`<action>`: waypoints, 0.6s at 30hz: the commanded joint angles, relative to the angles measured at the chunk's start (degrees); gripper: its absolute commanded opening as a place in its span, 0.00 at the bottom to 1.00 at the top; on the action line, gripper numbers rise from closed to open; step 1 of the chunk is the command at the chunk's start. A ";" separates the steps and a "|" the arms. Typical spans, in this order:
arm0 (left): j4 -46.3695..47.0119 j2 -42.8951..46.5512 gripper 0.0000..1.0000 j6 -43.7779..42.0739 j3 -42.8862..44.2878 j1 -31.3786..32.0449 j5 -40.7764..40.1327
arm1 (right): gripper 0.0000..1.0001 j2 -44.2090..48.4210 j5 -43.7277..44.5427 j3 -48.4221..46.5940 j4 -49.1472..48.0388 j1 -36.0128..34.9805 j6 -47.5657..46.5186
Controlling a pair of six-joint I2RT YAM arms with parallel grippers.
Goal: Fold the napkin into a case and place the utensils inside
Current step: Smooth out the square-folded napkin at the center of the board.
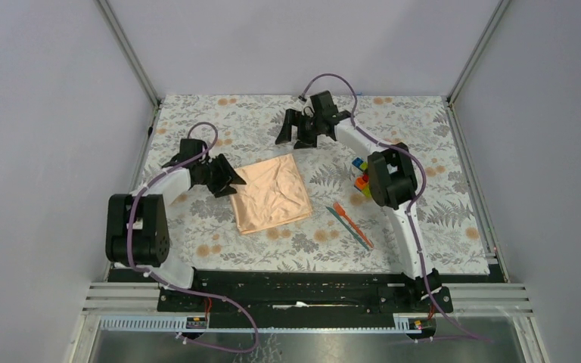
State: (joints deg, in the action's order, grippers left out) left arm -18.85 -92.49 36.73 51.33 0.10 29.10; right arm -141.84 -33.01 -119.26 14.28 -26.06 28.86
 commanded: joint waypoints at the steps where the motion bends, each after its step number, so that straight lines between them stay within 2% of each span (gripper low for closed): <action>1: -5.53 10.22 0.58 -2.06 1.11 2.43 -2.95 | 0.95 15.29 7.81 6.52 12.32 0.20 -7.59; 3: -5.37 15.44 0.64 -0.57 -2.36 2.45 -5.03 | 0.95 22.24 6.75 15.56 9.38 -0.07 -6.52; 5: -5.14 18.78 0.65 1.32 -6.01 2.45 -7.66 | 0.95 28.87 4.77 24.79 5.58 -0.51 -4.56; 9: -2.88 21.53 0.49 4.71 -12.15 2.51 -10.63 | 0.95 40.18 1.75 39.15 -0.83 -2.25 -2.02; 13: 2.32 23.10 0.46 7.10 -17.63 2.46 -9.69 | 0.95 46.23 0.71 46.11 -1.27 -2.97 -2.86; 18: 1.36 21.84 0.47 8.75 -20.19 2.70 -13.27 | 0.95 49.27 -0.07 48.75 0.48 -3.02 -4.67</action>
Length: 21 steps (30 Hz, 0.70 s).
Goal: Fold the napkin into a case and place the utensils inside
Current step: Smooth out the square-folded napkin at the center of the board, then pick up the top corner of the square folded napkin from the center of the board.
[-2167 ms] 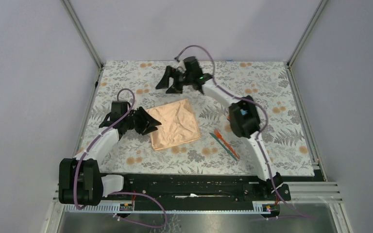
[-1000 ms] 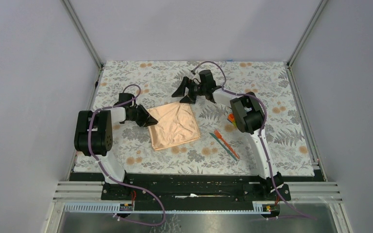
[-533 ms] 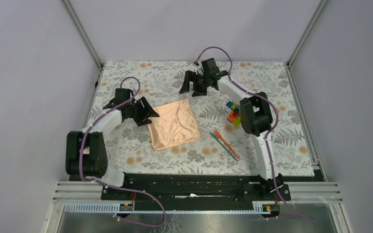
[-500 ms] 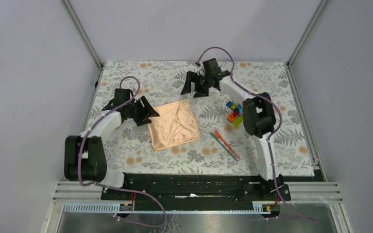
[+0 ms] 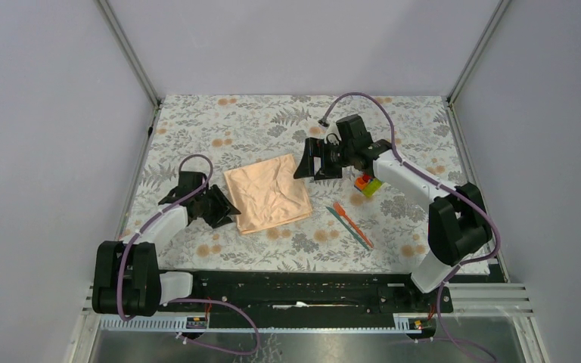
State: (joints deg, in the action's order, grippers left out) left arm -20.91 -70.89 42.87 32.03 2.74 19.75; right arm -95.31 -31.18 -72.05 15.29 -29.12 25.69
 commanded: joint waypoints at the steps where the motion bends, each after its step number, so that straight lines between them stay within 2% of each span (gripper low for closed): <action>1: 4.08 0.23 0.46 2.90 -1.77 0.25 -3.50 | 0.95 3.16 -2.31 1.68 -0.51 0.10 -1.78; 12: 7.46 7.72 0.37 8.97 -10.75 2.80 -2.30 | 0.96 2.81 -4.11 2.75 -3.47 0.06 -1.24; 21: 9.50 10.26 0.26 14.09 -13.46 7.41 -1.58 | 0.95 2.70 -3.95 4.02 -4.38 0.10 -1.13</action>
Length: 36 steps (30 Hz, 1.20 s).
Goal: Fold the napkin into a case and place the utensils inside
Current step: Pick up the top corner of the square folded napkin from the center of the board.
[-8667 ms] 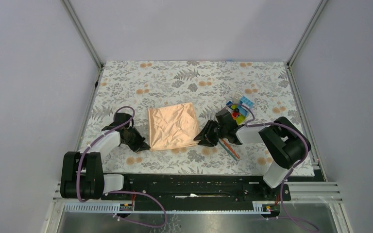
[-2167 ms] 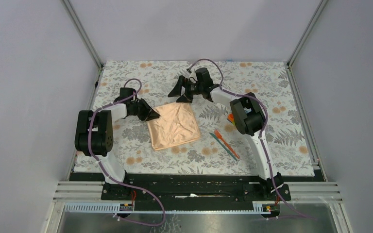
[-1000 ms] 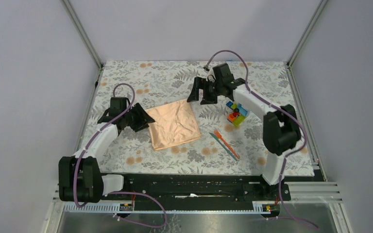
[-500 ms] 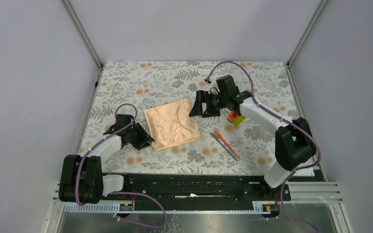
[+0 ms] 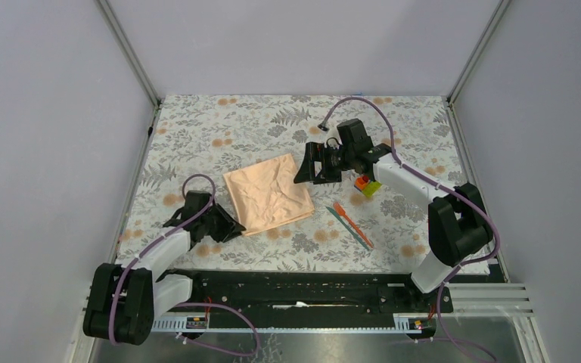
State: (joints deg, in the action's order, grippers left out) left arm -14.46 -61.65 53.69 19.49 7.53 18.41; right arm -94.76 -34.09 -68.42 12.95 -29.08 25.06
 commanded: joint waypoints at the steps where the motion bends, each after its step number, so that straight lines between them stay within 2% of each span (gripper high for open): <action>1: 3.13 1.03 0.24 3.99 -0.99 3.73 -0.48 | 0.96 2.13 -0.92 0.54 -2.05 0.02 -0.57; 5: 2.61 2.49 0.20 6.61 -1.23 8.07 -1.35 | 0.95 2.36 0.61 1.42 -1.75 0.01 -0.85; 7: 0.41 4.41 0.23 7.98 -1.18 10.26 -1.53 | 0.96 2.74 1.93 1.44 -0.48 0.06 -1.49; 10: -5.38 9.62 0.45 8.69 0.58 12.78 -2.13 | 0.95 4.49 6.82 1.57 2.74 -0.03 -2.57; 12: -10.07 13.95 0.58 7.30 3.65 14.55 -3.01 | 0.96 6.45 14.65 1.84 6.21 -0.09 -2.23; 14: -13.71 16.18 0.67 4.87 7.82 16.61 -4.99 | 0.97 8.60 24.48 2.39 9.31 -0.04 -0.55; 16: -14.31 14.56 0.72 2.64 12.49 19.09 -5.92 | 0.98 10.82 31.88 3.19 11.50 -0.03 0.29; 18: -13.81 10.22 0.75 0.87 16.65 23.25 -8.91 | 0.99 13.39 38.65 4.09 13.10 -0.06 1.20; 19: -13.46 7.19 0.85 -0.11 19.36 26.05 -12.59 | 1.00 15.15 41.31 4.83 13.41 0.14 1.70; 21: -12.76 -1.40 0.86 -1.75 25.21 31.38 -17.61 | 1.00 17.55 44.97 5.93 14.09 0.49 2.10; 24: -11.78 -13.70 0.81 -4.98 34.77 37.75 -23.95 | 1.00 21.54 48.71 7.85 14.55 1.30 2.45; 28: -12.65 -30.28 0.63 -8.28 47.08 41.03 -25.95 | 1.00 27.48 52.92 9.81 14.38 3.55 2.16; 32: -18.36 -42.87 0.64 -9.93 59.36 43.91 -31.11 | 1.00 31.58 54.02 11.01 13.82 5.81 1.51; 36: -19.84 -49.39 0.67 -10.68 65.97 44.54 -32.94 | 1.00 32.41 53.40 11.54 13.40 6.00 1.16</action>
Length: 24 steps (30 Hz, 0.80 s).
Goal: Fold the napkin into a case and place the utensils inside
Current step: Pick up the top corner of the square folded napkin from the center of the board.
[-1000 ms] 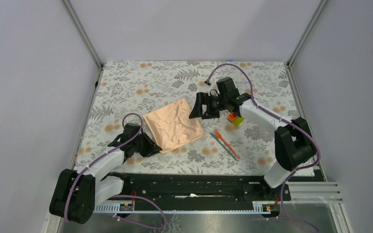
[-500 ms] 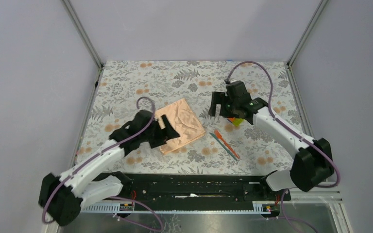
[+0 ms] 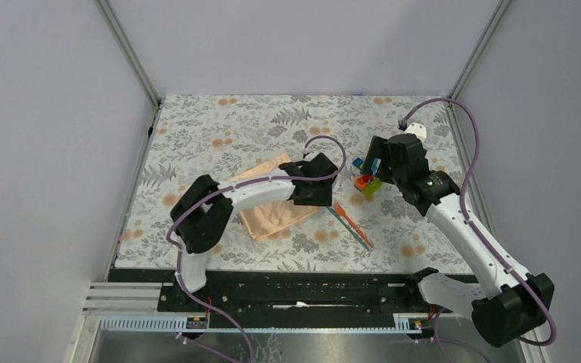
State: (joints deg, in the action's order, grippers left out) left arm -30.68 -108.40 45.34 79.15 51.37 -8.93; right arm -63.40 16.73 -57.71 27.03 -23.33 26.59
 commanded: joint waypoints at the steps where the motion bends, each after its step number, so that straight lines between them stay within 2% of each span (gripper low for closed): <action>1: -4.11 -3.68 0.68 -2.43 7.40 0.80 -6.06 | 1.00 0.96 2.21 0.85 -0.69 0.29 -0.47; 4: -5.04 -5.87 0.68 -2.45 9.23 1.25 -7.47 | 1.00 0.79 1.16 1.08 -1.20 0.25 -0.44; 12: -6.14 -9.34 0.52 -2.19 11.28 1.86 -8.14 | 1.00 0.42 -0.32 1.42 -1.87 0.23 -0.49; 18: -9.08 -12.59 0.43 -2.14 14.70 3.04 -9.76 | 1.00 0.29 -0.49 1.62 -1.98 0.22 -0.50; 24: -9.40 -12.63 0.37 -1.77 14.34 3.50 -11.06 | 1.00 0.24 -1.18 1.98 -2.34 0.24 -0.59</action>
State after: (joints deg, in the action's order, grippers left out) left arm -39.38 -121.25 43.35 91.64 54.43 -17.32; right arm -63.00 15.77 -55.94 26.30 -23.20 26.55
